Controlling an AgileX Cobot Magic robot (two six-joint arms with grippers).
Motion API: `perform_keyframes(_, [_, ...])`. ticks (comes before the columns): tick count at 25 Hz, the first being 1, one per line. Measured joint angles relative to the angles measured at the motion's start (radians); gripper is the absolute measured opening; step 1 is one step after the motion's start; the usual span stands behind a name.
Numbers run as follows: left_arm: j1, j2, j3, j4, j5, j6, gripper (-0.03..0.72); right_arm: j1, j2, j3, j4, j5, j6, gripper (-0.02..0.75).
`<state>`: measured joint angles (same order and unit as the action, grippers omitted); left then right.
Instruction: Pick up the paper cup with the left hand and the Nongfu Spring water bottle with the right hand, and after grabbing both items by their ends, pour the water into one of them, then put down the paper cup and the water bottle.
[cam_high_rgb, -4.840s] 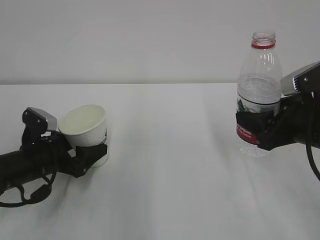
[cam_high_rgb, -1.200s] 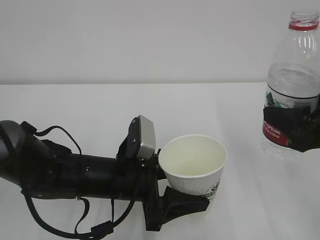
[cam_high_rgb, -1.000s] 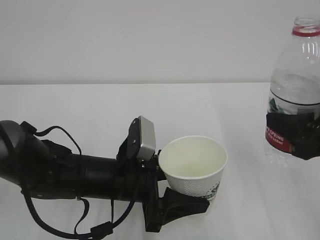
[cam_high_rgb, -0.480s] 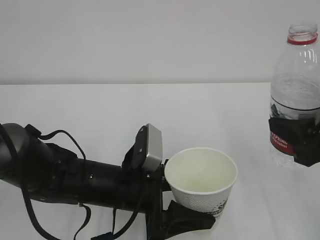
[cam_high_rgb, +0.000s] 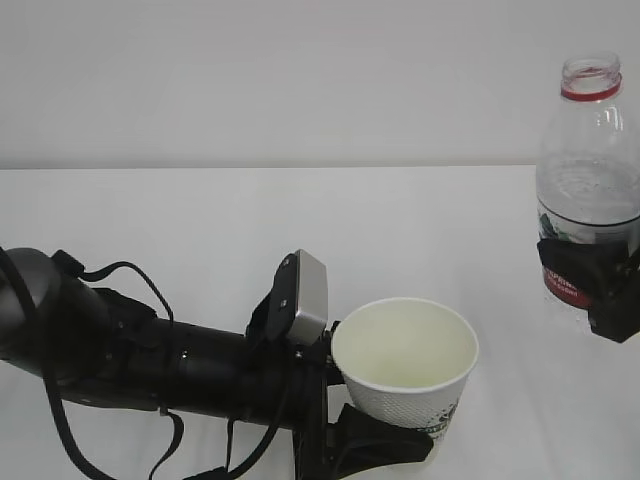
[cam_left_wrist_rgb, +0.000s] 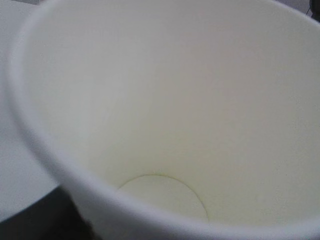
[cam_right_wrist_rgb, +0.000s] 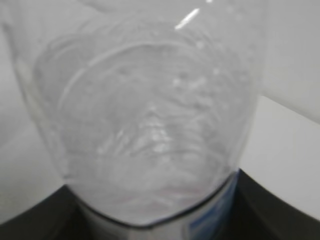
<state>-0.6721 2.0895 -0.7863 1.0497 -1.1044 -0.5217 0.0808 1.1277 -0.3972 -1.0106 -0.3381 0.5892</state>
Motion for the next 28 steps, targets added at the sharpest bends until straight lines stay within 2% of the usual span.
perform_keyframes(7, [0.0,0.0,0.0,0.0,0.0,0.0,0.531,0.0,0.0,0.0,0.0,0.0,-0.096,0.461])
perform_keyframes(28, [0.0,0.0,0.0,-0.002,0.0,-0.002,0.529,0.0,0.0,0.0,0.0,0.0,-0.105,0.461])
